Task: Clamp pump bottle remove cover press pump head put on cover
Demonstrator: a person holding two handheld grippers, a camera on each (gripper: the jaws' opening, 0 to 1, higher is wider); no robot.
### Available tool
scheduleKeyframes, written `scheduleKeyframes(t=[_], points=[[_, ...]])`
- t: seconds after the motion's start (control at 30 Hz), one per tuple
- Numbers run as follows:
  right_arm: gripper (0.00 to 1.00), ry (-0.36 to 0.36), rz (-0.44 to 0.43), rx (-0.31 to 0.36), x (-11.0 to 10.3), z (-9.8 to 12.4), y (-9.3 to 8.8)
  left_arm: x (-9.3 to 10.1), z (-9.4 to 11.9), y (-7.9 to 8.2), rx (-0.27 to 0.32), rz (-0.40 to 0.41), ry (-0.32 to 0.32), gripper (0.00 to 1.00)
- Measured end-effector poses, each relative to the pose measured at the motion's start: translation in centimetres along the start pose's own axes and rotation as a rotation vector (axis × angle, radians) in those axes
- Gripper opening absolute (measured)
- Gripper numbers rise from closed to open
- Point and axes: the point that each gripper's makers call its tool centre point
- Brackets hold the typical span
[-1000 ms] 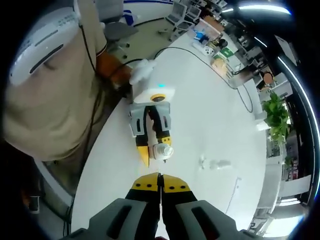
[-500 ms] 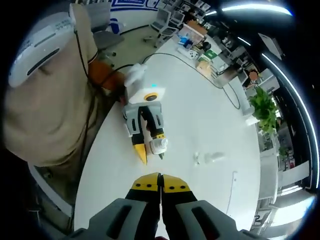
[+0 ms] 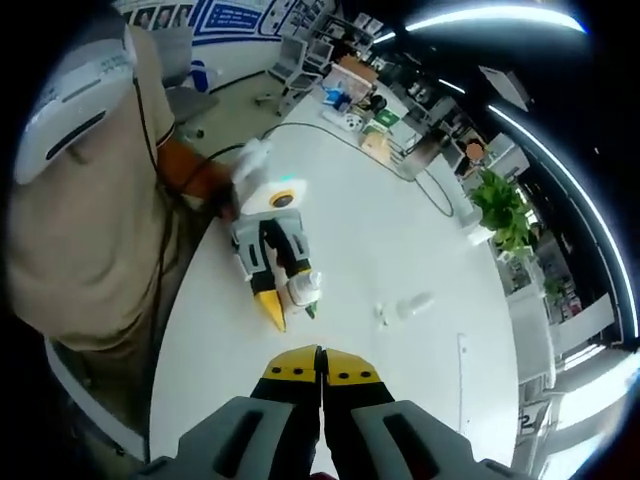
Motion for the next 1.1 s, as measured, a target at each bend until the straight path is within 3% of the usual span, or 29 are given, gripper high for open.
scheduleKeyframes(t=[1.1], points=[[0.00, -0.118, -0.239, 0.137, -0.2, -0.2, -2.5, -0.4, 0.0, -0.1, 0.000, 0.004, 0.011, 0.14]])
Point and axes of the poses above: the point that each gripper's makers call its tool centre point, and the gripper's own axes: z roughly backward along the fingers, x roughly to its right, y roughly out of its top, and after that the axes turned 15 degrees about -x, right-handed
